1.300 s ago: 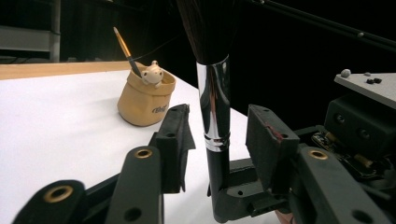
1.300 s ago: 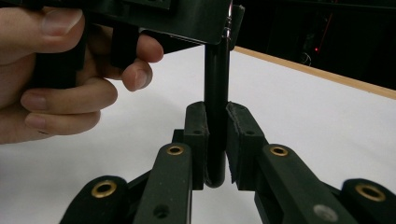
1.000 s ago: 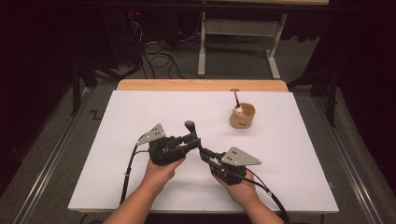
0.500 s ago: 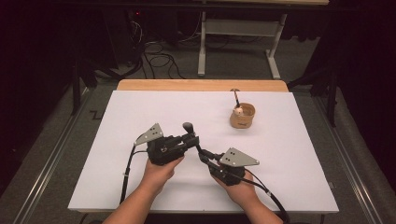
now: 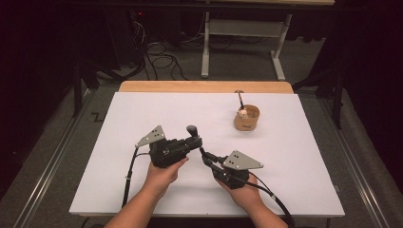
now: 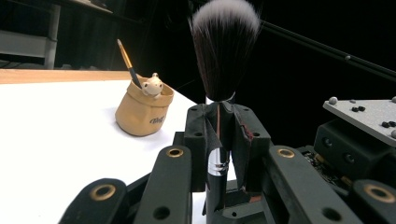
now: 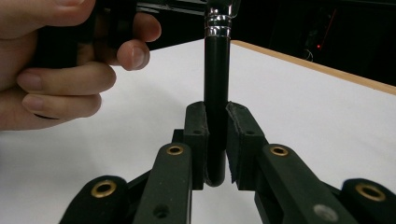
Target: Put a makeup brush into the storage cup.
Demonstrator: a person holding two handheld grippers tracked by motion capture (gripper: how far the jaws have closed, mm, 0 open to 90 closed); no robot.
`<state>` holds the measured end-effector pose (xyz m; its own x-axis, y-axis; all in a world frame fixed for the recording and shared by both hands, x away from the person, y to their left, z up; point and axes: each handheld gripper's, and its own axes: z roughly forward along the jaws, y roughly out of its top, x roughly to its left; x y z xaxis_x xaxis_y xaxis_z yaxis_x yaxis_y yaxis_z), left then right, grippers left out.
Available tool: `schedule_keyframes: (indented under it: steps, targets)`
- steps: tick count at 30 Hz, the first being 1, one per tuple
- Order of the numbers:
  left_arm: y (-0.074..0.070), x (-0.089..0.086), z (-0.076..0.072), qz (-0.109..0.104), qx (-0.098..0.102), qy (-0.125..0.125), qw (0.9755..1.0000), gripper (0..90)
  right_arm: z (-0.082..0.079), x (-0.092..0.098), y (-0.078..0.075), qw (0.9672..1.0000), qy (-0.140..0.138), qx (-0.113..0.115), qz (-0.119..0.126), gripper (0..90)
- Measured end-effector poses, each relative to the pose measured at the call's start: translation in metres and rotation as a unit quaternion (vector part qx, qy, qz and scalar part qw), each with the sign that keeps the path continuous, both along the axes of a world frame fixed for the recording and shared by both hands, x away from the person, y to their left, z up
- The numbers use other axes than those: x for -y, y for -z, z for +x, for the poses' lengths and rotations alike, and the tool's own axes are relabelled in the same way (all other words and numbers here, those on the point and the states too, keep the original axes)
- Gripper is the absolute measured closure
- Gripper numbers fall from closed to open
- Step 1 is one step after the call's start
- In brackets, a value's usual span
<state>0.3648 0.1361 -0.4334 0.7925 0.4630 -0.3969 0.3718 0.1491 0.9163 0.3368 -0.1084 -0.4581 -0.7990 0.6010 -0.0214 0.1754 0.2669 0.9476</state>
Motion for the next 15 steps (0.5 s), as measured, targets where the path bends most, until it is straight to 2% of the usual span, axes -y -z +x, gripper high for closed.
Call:
schedule_keyframes:
  steps: [9,11,15]
  targets:
    - [-0.0005,0.0008,-0.0010,0.001,0.006,-0.003,1.0000,77.6,0.0006,-0.0005,0.0002,1.0000,-0.001,-0.002,0.005,79.2]
    - [-0.0009,0.0010,-0.0016,0.003,0.009,-0.004,0.9999,77.6,0.0011,0.0000,-0.0004,1.0000,0.004,-0.007,0.001,77.2]
    - [-0.0014,0.0011,-0.0023,0.008,0.012,-0.006,0.9999,77.6,0.0012,-0.0005,-0.0005,0.9999,-0.005,-0.013,0.006,72.6]
